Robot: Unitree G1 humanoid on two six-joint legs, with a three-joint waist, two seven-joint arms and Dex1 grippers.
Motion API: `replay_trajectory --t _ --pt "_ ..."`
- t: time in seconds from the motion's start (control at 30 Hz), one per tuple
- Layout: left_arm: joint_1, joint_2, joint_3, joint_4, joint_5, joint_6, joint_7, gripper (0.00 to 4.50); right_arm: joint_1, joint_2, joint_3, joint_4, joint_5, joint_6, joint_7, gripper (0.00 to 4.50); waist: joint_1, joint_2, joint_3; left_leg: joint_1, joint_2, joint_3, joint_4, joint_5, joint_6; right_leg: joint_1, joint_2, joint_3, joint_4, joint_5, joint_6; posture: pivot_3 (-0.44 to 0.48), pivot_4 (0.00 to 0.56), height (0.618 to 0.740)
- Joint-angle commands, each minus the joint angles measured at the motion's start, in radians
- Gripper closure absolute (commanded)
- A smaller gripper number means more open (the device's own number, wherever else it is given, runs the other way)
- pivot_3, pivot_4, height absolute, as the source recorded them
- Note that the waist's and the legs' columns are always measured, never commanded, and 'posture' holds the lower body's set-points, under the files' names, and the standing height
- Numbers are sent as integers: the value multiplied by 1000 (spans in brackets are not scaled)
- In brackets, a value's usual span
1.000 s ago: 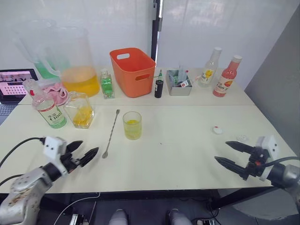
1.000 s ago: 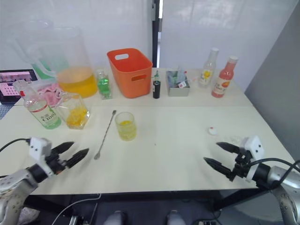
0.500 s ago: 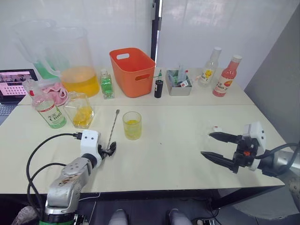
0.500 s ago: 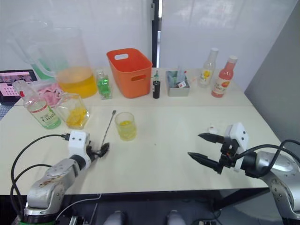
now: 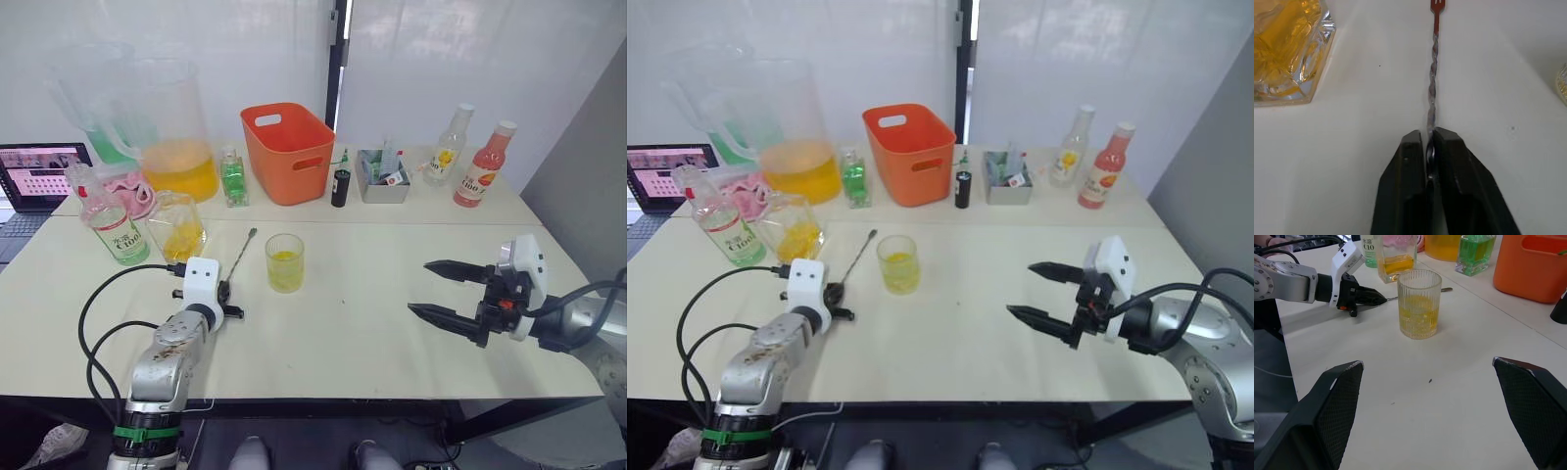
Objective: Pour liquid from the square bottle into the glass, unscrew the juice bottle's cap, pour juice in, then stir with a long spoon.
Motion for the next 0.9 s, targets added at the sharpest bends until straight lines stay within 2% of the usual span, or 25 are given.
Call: replay_trajectory --t 0.03,0.33,0.47,0.57,0.83,0.9 --pt "82 69 13 -9 -20 -10 -106 4487 -39 14 -19 -36 61 19 -27 0 -6 1 0 0 0 0 0 -1 0 0 0 0 0 0 0 0 150 703" --pt "225 285 124 -33 -76 -256 -401 4487 -82 23 21 -44 74 35 -55 0 -31 1 -1 1 1 0 -2 -4 -1 -2 0 0 -1 -2 -1 0 150 703" --pt "320 422 198 70 -119 -423 -648 4487 -101 43 45 -46 75 33 -76 0 -27 0 0 0 2 1 -2 -5 -2 -4 0 0 -1 -2 -2 0 150 703" --pt "306 448 188 118 -153 -462 -735 4487 -117 63 52 -51 84 32 -96 0 -24 1 0 -1 2 2 -2 -6 -3 -5 -1 0 -2 -2 -2 0 150 703" --pt "206 532 103 300 -78 -555 -866 4487 -115 106 72 -106 82 29 -152 0 -13 1 0 -11 2 2 -2 -5 -3 -14 -1 0 0 -1 -3 0 150 703" --pt "205 547 101 329 -75 -571 -889 3808 -124 113 64 -120 100 35 -166 0 -15 2 0 -11 3 2 -2 -5 -3 -14 0 0 0 -1 -3 0 150 703"
